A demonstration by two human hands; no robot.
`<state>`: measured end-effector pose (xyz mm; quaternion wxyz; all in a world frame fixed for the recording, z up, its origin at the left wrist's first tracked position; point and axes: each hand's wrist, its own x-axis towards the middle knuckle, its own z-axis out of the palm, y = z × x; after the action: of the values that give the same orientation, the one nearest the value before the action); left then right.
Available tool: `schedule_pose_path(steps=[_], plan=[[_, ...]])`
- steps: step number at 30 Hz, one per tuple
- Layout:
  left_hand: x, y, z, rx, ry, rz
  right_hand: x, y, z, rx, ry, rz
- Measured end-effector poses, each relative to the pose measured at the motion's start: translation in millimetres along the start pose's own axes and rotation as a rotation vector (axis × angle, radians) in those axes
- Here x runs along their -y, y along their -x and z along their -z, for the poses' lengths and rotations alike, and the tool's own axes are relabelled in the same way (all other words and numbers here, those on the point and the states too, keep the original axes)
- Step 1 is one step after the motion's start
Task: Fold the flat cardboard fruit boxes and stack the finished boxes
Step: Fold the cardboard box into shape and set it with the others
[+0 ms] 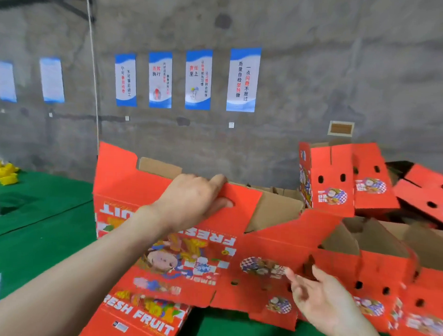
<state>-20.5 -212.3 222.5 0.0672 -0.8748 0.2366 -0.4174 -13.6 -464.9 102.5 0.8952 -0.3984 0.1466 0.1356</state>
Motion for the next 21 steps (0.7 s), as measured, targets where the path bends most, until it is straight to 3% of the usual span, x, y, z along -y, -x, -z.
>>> schedule_pose_path(steps=[4,7,9,14,21], plan=[[-29,-21,-27,-0.031,0.152,0.187,8,27,16,-0.054,0.278,0.433],[-64,-28,-48,-0.012,0.241,0.206,19,43,17,0.015,0.532,0.784],[-90,-27,-60,-0.001,0.323,0.192,28,46,18,0.012,0.667,0.892],[-136,-20,-78,-0.042,0.482,0.218,41,44,35,-0.097,0.919,0.852],[-187,-26,-87,0.008,0.573,0.226,60,49,69,-0.245,1.517,0.766]])
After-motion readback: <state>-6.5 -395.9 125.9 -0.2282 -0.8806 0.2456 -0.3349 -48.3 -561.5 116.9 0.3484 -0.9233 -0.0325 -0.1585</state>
